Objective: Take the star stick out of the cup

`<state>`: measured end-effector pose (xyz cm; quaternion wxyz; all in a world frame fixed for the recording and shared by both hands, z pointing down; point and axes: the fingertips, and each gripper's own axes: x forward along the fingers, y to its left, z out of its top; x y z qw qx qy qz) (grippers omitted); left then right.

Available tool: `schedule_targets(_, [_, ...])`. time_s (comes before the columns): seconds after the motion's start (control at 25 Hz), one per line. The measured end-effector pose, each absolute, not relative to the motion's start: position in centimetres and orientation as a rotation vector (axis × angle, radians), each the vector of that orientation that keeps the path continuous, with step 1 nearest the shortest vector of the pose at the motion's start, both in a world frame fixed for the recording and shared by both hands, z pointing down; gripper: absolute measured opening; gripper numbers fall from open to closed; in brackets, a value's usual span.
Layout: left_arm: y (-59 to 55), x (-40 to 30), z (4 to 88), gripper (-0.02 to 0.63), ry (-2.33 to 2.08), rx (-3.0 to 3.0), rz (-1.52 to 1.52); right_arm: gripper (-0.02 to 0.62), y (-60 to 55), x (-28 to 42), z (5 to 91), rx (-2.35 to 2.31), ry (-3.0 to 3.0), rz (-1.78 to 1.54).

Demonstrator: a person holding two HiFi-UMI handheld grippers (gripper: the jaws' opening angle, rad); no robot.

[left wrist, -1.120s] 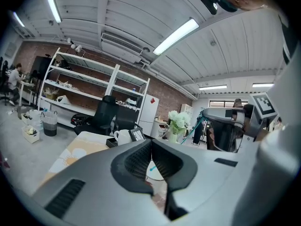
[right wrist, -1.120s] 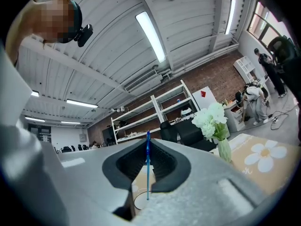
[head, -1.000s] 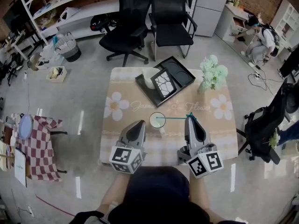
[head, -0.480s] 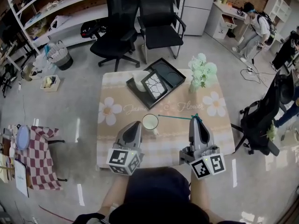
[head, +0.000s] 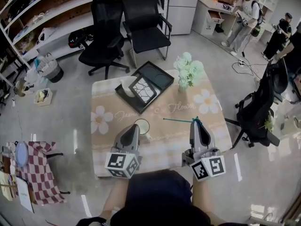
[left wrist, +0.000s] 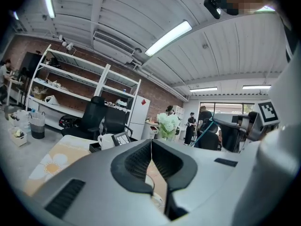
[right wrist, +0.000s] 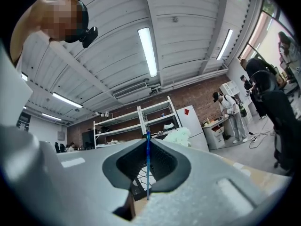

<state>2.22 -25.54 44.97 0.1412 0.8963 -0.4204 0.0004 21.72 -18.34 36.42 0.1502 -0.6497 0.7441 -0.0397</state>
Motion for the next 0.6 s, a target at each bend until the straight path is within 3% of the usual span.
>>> schedule_targets(0.6, [-25.2,3.8,46.0,0.011,-1.164,2.590,0.041,0.017,-18.6,23.7,41.7,-2.026,2.124,-0.284])
